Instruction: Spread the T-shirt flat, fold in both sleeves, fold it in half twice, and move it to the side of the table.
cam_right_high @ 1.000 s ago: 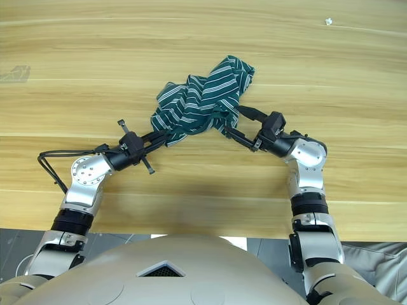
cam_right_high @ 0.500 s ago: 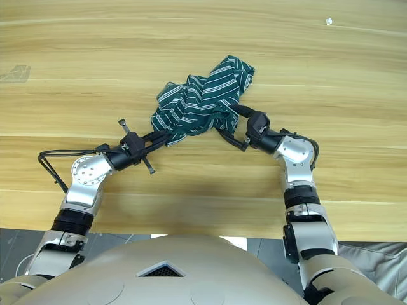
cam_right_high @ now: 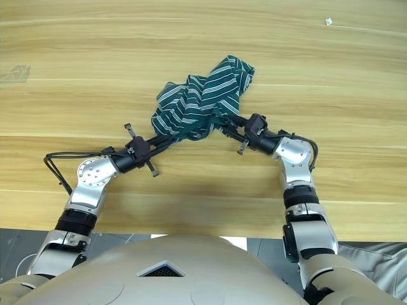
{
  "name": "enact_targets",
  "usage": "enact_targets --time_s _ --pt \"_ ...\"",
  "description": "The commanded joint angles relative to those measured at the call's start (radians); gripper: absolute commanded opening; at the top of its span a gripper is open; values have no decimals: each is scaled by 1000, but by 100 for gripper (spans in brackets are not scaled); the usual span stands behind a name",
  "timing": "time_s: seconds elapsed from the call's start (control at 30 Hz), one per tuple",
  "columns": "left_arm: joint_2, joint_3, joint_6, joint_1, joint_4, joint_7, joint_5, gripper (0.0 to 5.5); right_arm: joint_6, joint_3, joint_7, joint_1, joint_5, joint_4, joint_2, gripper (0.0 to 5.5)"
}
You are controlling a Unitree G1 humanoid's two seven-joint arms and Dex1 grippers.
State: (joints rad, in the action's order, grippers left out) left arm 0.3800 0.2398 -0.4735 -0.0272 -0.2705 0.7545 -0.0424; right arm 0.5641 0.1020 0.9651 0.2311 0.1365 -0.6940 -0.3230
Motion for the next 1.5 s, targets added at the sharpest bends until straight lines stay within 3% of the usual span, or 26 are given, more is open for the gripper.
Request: enact_targets --time_s 0.03,0.1,0.27,0.37,0.57,0.73,0.87,0.93,1.0,1.1,1.23,1.5 --pt "0 6 -12 12 -15 -8 18 0 18 9 -7 15 -19 -13 3 44" --pt "2 6 -13 12 -16 -10 21 0 23 13 -10 15 -23 -13 2 9" --pt "30 -24 -14 25 14 -6 4 0 27 6 -10 19 -13 26 -24 4" --pt "60 -122 24 135 57 -87 4 0 25 -21 -4 49 -8 100 -90 4" --pt "222 -270 332 450 315 -73 -75 0 -129 -119 34 160 87 453 -295 4" --pt "376 -193 557 697 410 106 -48 0 -405 -153 131 332 219 612 -441 4" --pt "378 -79 549 1019 98 196 75 0 -488 -69 179 706 111 314 -430 4" --pt "326 -5 476 1195 -173 152 190 0 -424 -15 79 923 -17 33 -363 4" --pt "241 89 382 1406 -538 -57 356 0 -351 22 -184 1126 -150 -257 -277 4" --pt "142 163 441 1668 -904 -496 511 0 -339 103 -622 1331 -329 -503 -188 4" --pt "108 167 469 1837 -1017 -712 545 0 -349 124 -865 1477 -410 -591 -183 4" --pt "115 165 437 1915 -1094 -770 597 0 -321 96 -956 1563 -473 -657 -208 4"
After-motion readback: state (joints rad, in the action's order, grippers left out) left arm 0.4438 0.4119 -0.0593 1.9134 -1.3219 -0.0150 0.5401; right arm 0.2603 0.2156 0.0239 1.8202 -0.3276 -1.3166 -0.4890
